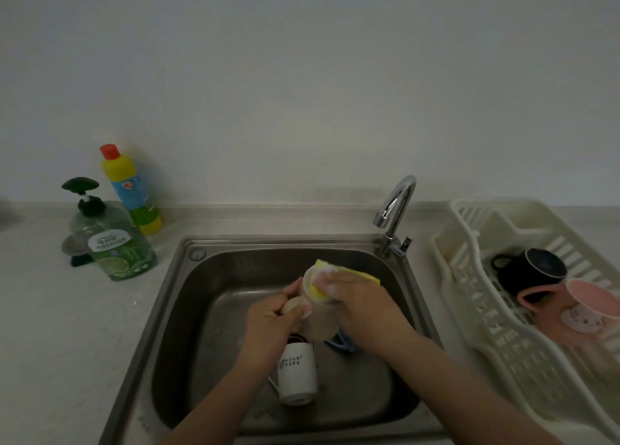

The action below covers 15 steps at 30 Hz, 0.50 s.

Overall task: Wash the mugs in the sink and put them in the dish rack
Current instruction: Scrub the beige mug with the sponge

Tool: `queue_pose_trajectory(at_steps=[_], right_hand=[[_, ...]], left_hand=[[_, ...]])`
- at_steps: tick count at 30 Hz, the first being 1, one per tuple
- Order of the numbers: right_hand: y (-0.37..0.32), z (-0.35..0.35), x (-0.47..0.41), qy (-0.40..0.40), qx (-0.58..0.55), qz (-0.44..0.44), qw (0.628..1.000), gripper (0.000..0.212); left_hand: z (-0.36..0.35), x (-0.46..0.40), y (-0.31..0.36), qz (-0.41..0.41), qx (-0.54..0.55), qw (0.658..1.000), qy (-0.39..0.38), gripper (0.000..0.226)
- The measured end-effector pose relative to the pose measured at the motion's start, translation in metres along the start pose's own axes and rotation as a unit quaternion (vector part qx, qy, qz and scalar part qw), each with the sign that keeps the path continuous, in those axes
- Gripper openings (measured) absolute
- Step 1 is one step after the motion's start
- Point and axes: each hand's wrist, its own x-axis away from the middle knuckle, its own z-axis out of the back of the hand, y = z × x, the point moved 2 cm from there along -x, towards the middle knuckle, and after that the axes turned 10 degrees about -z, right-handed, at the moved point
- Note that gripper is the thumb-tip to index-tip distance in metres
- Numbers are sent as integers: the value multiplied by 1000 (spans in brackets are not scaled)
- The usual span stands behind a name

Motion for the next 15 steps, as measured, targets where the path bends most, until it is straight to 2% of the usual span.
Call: queue_pose_trajectory(at_steps=[3, 6, 8, 11, 13, 15], right_hand=[[9, -1, 23, -2, 18, 26, 1000, 51], [21, 3, 15, 22, 28, -28, 999, 47], [12, 1, 4, 22, 6, -28, 999, 47], [4, -4, 13, 1, 32, 29, 999, 48], [15, 1, 25, -21, 42, 3, 999, 49], [26, 4, 21, -8, 27, -53, 998, 48]], left_hand=[[5, 1, -2, 3, 0, 1000, -10, 34], [0, 3, -2, -3, -21, 999, -28, 17], [-5, 3, 1, -5, -11, 1000, -18, 23], [-3, 0, 0, 0, 1, 1000, 0, 34], [0, 2, -4, -4, -23, 1000, -17, 40], [0, 2, -7, -5, -40, 999, -26, 41]])
